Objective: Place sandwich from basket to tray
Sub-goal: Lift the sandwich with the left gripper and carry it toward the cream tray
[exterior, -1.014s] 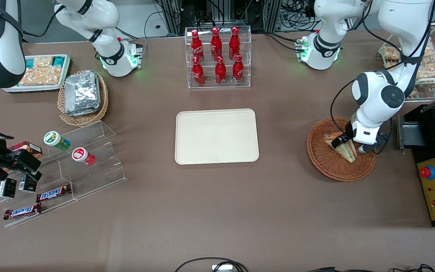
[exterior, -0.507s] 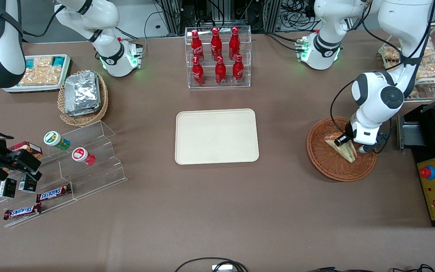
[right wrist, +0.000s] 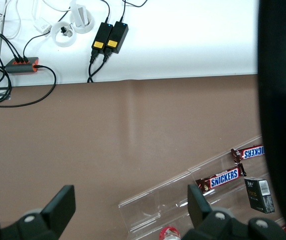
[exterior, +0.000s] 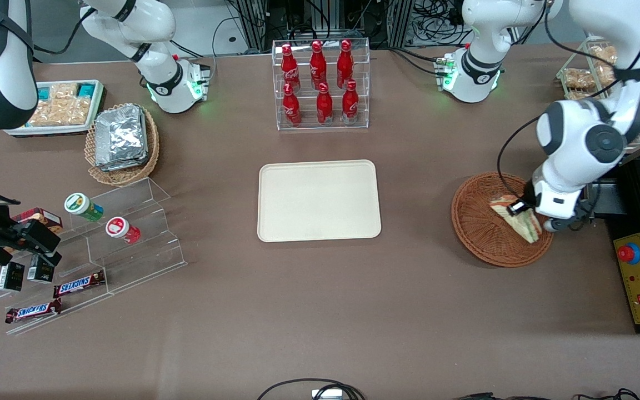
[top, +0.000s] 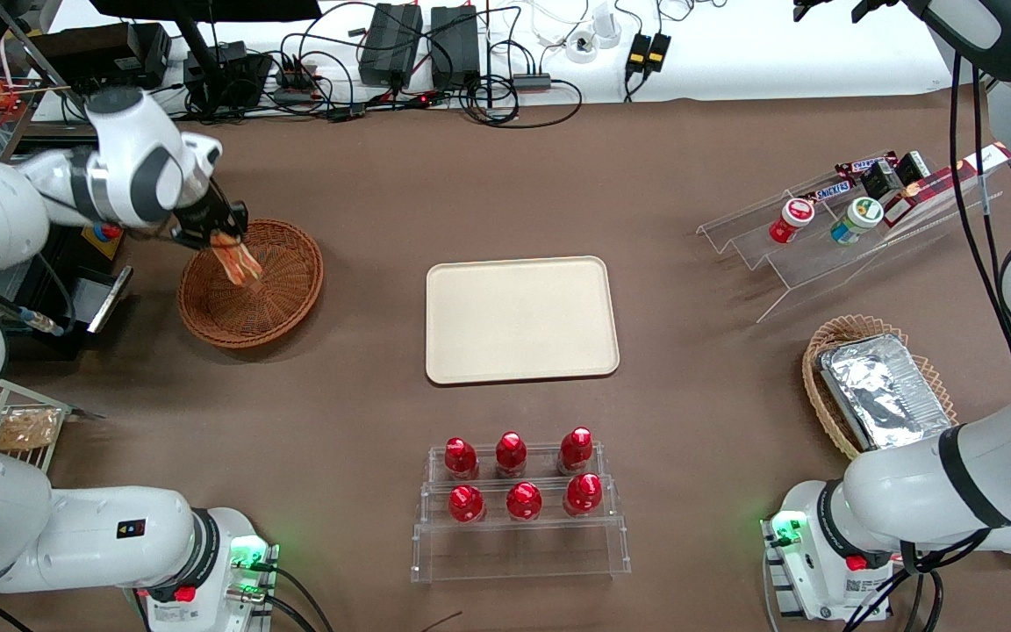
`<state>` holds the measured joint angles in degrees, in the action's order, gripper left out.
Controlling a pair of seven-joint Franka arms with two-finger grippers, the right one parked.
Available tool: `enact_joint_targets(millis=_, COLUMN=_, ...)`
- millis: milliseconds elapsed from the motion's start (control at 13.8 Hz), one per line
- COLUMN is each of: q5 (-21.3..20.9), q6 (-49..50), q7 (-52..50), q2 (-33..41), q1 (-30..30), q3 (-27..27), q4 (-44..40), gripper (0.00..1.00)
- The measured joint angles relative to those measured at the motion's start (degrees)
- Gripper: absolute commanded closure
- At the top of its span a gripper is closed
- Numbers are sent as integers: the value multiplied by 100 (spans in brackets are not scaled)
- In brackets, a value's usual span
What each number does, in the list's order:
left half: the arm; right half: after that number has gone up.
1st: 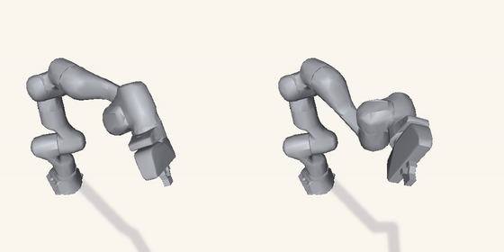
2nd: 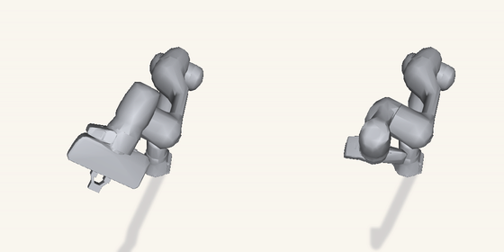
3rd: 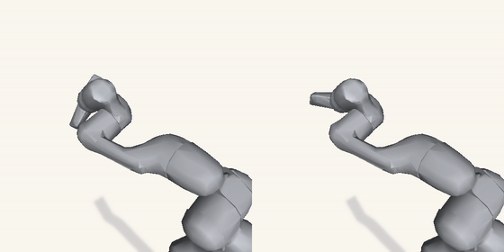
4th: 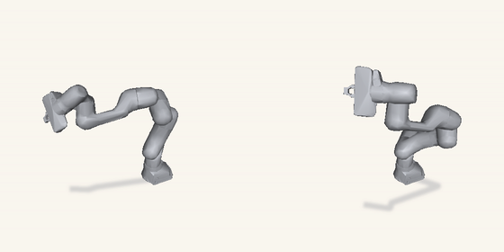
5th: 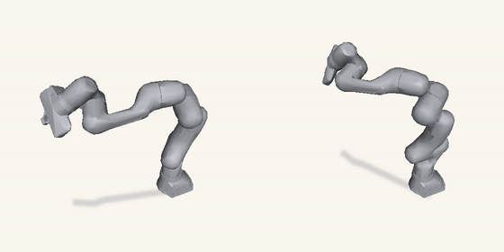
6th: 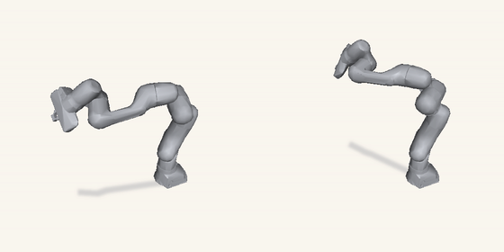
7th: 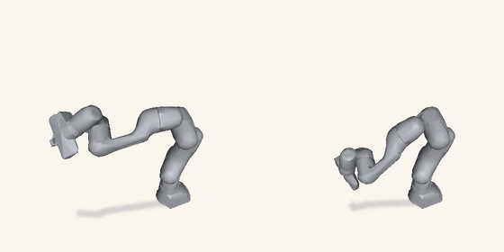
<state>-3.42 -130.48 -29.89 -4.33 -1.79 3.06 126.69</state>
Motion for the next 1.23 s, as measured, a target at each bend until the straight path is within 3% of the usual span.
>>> enact_joint_targets(millis=362, q5=-60, q6=1225, q7=37, q2=30, q1=158, q3=530, q4=-1250, gripper=100)
enact_joint_targets(millis=797, q5=-92, q6=1823, q7=1217, q2=18, q1=190, q3=1594, q4=-1719, gripper=100)
enact_joint_targets(millis=1232, q5=-70, q6=1840, q7=1210, q2=-5, q1=226, q3=2872, q4=-1846, gripper=100)
